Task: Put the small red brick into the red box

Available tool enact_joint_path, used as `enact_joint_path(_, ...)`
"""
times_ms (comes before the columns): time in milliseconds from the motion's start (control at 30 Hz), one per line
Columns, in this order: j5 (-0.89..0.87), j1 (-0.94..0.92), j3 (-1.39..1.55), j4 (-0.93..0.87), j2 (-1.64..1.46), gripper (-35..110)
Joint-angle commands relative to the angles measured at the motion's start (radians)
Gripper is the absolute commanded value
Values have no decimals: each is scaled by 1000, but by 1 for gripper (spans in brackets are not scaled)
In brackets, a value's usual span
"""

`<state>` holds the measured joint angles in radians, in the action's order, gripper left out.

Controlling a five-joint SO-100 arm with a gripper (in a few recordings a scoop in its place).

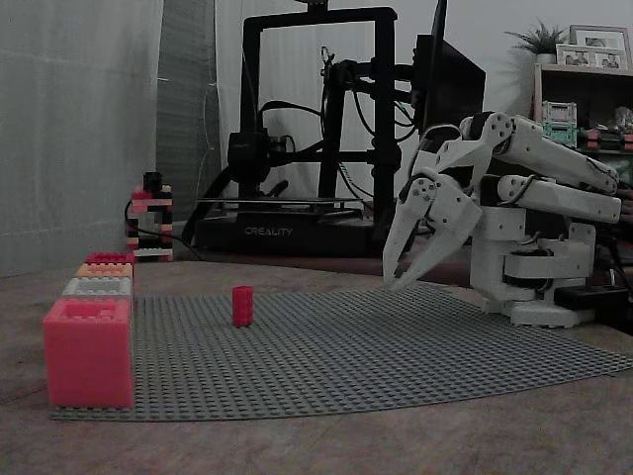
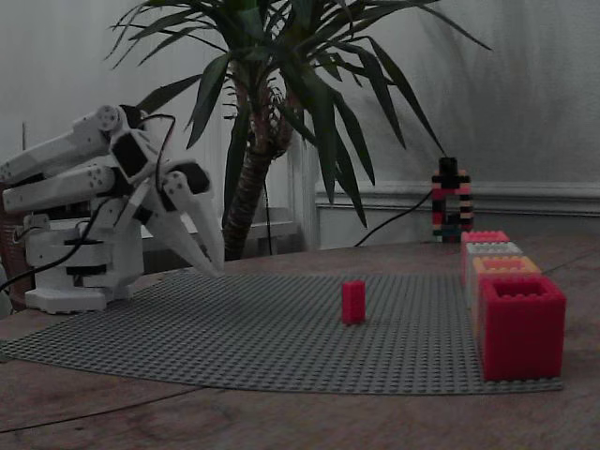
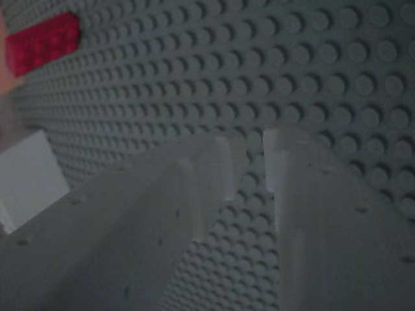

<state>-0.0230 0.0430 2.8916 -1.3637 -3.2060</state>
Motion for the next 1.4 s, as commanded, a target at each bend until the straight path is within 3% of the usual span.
enact_joint_path(0,-20,14,-31,-40,-14,0)
enact_joint_path(433,-28,14,-31,-40,-14,0)
enact_joint_path(600,-118,11,-94,23,37,0)
enact_joint_path(733,-179,2,-230,172,264,0)
enact_joint_path(967,-393,-69,-508,267,753,5)
enact_joint_path(1100,-491,-77,-663,285,988,19)
enact_joint_path(1367,-489,-77,-979,209,1348,26)
